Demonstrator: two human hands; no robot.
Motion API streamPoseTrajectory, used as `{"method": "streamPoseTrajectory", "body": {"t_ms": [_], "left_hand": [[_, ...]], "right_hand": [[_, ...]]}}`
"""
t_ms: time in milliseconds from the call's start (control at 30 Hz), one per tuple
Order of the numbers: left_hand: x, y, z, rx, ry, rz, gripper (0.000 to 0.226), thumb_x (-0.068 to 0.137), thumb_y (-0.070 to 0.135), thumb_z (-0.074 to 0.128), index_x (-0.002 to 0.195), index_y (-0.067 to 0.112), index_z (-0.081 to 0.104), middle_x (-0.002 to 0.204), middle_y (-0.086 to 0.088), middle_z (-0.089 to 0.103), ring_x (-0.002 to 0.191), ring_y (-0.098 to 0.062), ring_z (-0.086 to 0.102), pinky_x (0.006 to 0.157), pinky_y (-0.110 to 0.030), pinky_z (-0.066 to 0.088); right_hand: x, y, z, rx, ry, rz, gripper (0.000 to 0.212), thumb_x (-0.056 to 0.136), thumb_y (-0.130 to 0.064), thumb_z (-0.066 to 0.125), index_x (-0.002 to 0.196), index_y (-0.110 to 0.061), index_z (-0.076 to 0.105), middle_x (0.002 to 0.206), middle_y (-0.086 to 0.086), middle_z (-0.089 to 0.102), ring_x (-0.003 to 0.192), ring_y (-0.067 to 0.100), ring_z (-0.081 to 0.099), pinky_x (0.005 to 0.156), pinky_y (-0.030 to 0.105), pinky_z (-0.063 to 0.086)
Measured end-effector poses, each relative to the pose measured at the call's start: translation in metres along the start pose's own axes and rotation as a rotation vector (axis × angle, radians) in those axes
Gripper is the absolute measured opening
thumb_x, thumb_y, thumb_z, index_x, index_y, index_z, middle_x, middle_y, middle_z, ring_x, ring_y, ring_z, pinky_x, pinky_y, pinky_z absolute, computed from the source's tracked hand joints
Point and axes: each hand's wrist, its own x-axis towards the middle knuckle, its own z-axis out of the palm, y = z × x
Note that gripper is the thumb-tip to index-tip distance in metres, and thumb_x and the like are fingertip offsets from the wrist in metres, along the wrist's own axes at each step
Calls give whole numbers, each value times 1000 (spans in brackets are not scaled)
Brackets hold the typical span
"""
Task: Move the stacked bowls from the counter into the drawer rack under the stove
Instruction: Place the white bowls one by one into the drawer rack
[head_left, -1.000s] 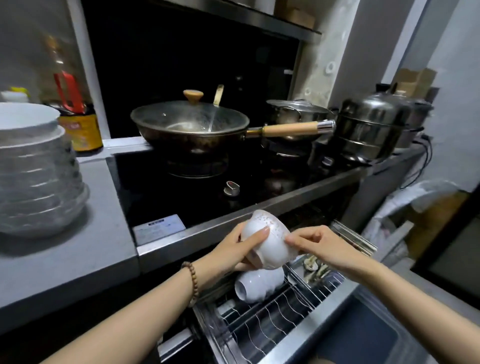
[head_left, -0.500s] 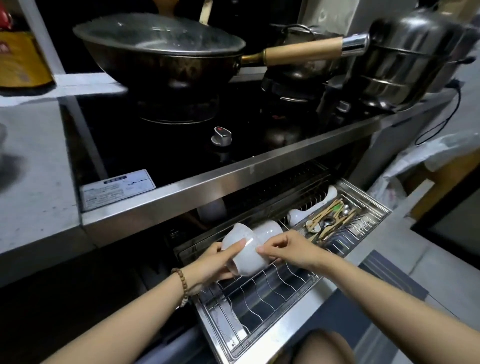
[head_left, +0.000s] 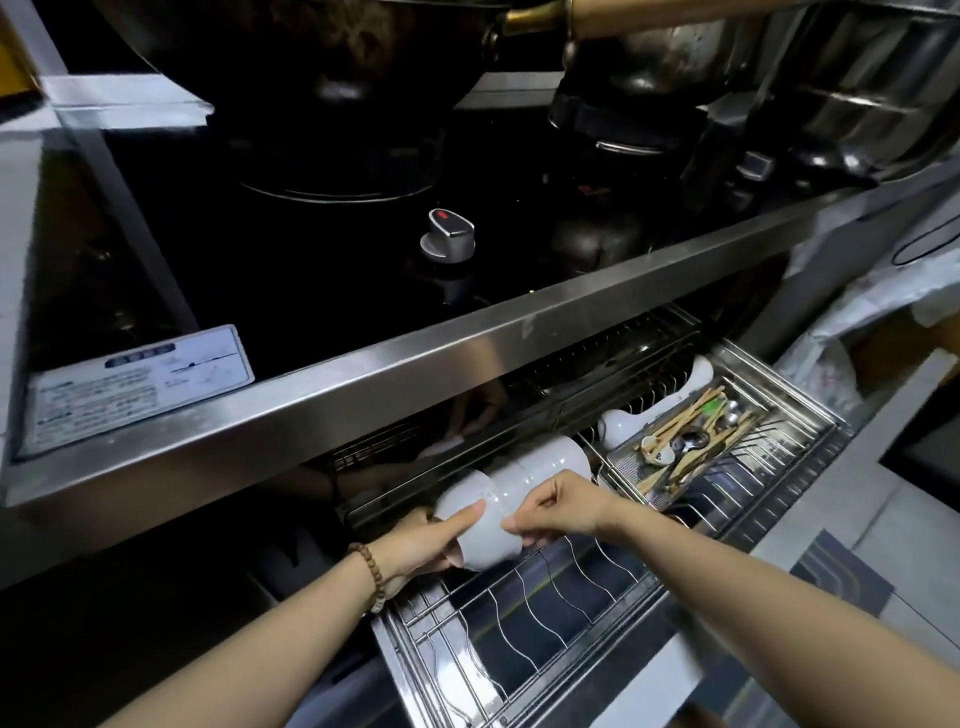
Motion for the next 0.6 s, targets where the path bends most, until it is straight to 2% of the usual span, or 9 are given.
{"method": "streamPoseTrajectory", "body": {"t_ms": [67, 200, 267, 333, 400, 467, 533, 600], "left_hand": [[7, -2, 0, 63, 31, 8, 35, 75, 53, 67, 86, 21, 59, 85, 3, 68, 74, -7, 64, 61, -14, 51], [16, -4, 2, 92, 59, 10, 28, 80, 49, 64, 83, 24, 53, 80, 10, 61, 72, 1, 57, 48, -5, 43], [20, -5, 3, 84, 54, 2, 29, 81, 48, 63, 91, 24, 48, 85, 11, 58, 74, 0, 55, 54, -4, 42], [24, -7, 3, 106, 44, 1, 42, 82, 48, 62, 111, 24, 45, 100, 5, 57, 84, -6, 55, 68, -10, 42], [29, -8, 6, 139, 35, 8, 56, 83, 48, 62, 127, 18, 46, 109, 3, 56, 88, -6, 53, 69, -9, 41], [33, -10, 8, 167, 49, 36, 59, 83, 47, 61, 131, 16, 47, 109, 5, 57, 89, -5, 53, 68, -9, 41], [36, -10, 10, 172, 74, 45, 62, 82, 50, 61, 133, 17, 46, 116, 3, 59, 95, -7, 53, 78, -15, 40], [41, -11, 10, 195, 85, 46, 63, 81, 54, 60, 131, 17, 47, 114, 2, 60, 95, -9, 56, 81, -20, 40]], "right_hand": [[8, 7, -2, 11, 25, 8, 9, 81, -8, 71, 79, 0, 67, 68, 10, 62, 59, 13, 54, 57, 13, 48], [24, 21, 0, 66, 100, 26, 10, 78, -7, 75, 72, -1, 68, 62, 8, 64, 52, 8, 58, 58, 16, 51], [30, 28, 2, 91, 136, 29, 13, 76, -6, 76, 67, -3, 68, 58, 5, 64, 49, 7, 58, 56, 16, 51], [34, 32, 2, 99, 155, 37, 15, 75, -7, 77, 63, -5, 68, 54, 3, 64, 49, 9, 57, 57, 19, 50], [36, 37, 3, 100, 163, 47, 16, 75, -9, 77, 63, -5, 67, 50, 0, 64, 49, 10, 57, 56, 19, 49], [37, 40, 3, 124, 174, 61, 16, 75, -9, 77, 66, -1, 67, 49, 0, 64, 50, 12, 56, 55, 20, 49], [39, 42, 4, 152, 194, 71, 16, 76, -10, 77, 68, 1, 67, 49, 1, 65, 53, 16, 54, 56, 22, 48], [42, 43, 4, 165, 214, 76, 17, 76, -10, 77, 66, 0, 67, 48, 1, 64, 53, 17, 52, 56, 23, 46]]}}
